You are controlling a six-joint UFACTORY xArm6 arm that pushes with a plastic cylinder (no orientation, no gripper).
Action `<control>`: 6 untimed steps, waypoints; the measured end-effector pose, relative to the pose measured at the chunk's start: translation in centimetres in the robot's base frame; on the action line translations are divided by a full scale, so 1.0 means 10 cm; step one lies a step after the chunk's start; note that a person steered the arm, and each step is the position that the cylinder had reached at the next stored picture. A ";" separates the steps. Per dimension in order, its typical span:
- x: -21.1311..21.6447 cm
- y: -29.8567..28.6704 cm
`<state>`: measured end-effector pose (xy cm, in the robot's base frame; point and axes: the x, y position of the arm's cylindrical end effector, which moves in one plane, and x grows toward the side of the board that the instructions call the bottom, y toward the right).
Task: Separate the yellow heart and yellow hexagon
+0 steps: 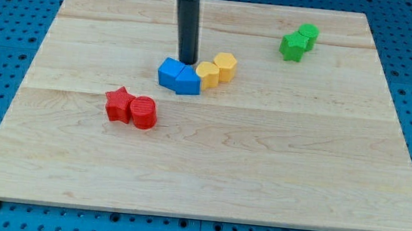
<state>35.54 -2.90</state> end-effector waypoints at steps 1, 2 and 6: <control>0.06 0.32; 0.24 0.39; 0.75 0.21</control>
